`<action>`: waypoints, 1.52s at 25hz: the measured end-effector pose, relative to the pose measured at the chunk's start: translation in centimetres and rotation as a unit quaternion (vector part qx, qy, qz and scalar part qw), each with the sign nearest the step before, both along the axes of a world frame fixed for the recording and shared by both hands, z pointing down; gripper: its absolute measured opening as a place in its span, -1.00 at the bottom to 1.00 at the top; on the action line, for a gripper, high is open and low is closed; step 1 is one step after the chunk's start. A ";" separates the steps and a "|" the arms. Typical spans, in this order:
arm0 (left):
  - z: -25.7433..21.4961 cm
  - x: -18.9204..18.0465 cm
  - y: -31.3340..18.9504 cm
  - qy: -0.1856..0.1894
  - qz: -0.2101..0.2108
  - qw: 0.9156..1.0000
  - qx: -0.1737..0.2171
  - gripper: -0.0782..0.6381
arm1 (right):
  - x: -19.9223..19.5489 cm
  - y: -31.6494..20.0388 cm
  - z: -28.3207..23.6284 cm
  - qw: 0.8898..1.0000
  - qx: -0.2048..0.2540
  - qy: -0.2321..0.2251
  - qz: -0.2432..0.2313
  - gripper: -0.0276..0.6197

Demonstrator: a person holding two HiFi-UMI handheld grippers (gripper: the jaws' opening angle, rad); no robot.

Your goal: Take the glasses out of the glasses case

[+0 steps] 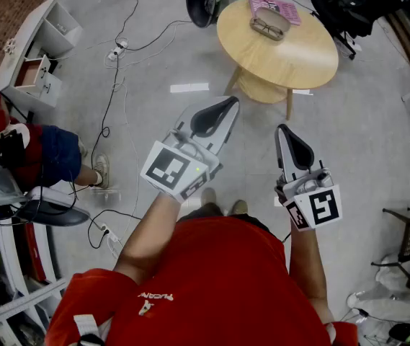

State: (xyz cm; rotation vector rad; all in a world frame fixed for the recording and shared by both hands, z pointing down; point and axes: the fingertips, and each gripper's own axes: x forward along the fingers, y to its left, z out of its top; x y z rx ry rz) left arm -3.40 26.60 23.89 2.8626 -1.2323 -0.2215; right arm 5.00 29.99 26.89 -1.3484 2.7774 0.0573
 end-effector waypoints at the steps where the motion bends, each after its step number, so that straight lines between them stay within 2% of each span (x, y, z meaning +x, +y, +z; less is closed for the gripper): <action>1: -0.1 -0.1 0.0 0.001 0.000 1.000 0.000 -0.75 | -0.1 0.0 -0.1 1.000 0.000 0.000 0.000 -0.91; 12: -0.2 -1.7 -1.4 0.008 0.006 1.000 0.008 -0.75 | -1.4 -1.6 -0.3 1.000 -0.004 -0.009 0.006 -0.90; 26: 1.1 -8.3 -6.2 0.020 0.030 0.999 0.007 -0.75 | -6.9 -6.5 1.4 0.999 -0.019 0.013 0.038 -0.90; 38: 2.0 -8.0 -12.5 0.010 0.028 1.000 0.009 -0.76 | -5.3 -13.9 2.0 0.999 -0.015 0.016 0.046 -0.90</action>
